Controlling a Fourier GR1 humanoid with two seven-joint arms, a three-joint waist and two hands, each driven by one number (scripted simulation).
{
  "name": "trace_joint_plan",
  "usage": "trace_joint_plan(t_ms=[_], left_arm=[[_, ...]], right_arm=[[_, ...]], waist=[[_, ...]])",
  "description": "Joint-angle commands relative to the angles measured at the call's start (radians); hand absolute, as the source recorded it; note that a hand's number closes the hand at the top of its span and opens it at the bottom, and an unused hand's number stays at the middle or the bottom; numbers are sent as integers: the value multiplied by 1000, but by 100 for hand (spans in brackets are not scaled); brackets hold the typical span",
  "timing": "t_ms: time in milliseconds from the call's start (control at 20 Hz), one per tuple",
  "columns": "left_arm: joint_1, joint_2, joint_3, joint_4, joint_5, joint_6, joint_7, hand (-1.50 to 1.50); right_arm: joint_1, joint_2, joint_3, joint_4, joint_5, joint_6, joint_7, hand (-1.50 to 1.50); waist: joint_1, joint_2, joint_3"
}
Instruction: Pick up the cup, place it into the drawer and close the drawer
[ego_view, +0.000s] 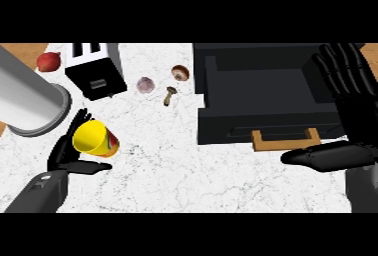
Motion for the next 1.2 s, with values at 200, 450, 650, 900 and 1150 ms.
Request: trace_joint_plan(t_ms=[200, 450, 650, 900, 1150], left_arm=[[1, -29, -10, 5, 4, -234, -76, 150], [-30, -69, 2, -73, 5, -35, -176, 150], [14, -67, 6, -89, -21, 151, -272, 150], [-5, -132, 96, -89, 70, 164, -294, 150], [-17, -188, 134, -137, 118, 160, -304, 150]], right_arm=[[15, 14, 3, 1, 14, -16, -1, -150], [-49, -17, -17, 68, 23, -6, -7, -150], [-1, -37, -40, 24, -33, 32, 13, -150], [-4, -18, -30, 35, -15, 18, -13, -150], [-40, -58, -74, 36, -46, 25, 28, -150]], waist=[[2, 2, -1], [16, 2, 1], [-4, 1, 0], [6, 0, 1], [24, -10, 3]])
